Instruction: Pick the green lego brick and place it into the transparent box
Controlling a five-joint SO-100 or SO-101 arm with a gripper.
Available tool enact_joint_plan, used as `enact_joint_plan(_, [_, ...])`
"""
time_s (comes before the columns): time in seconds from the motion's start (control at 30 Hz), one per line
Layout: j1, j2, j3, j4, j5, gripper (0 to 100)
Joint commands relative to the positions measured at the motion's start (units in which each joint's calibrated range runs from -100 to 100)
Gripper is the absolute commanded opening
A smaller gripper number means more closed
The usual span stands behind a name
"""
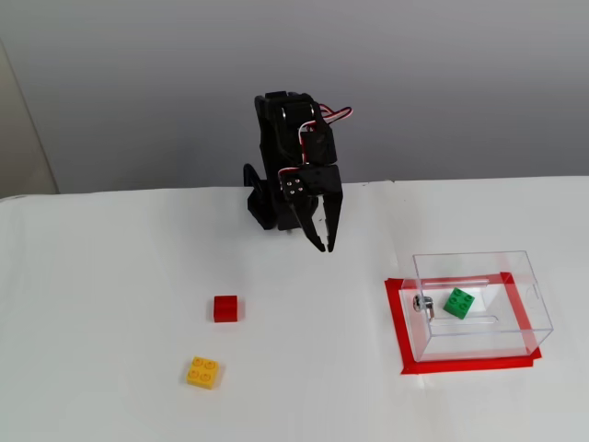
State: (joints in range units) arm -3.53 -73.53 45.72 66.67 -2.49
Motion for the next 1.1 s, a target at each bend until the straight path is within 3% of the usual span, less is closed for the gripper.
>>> enact_joint_plan(0.0, [2.5,-4.7,4.1,0.1,0.2,2])
enact_joint_plan(0.63, [2.7,-25.7,31.5,-0.9,0.2,2])
enact_joint_plan(1.07, [9.5,-26.1,41.3,-7.4,0.2,2])
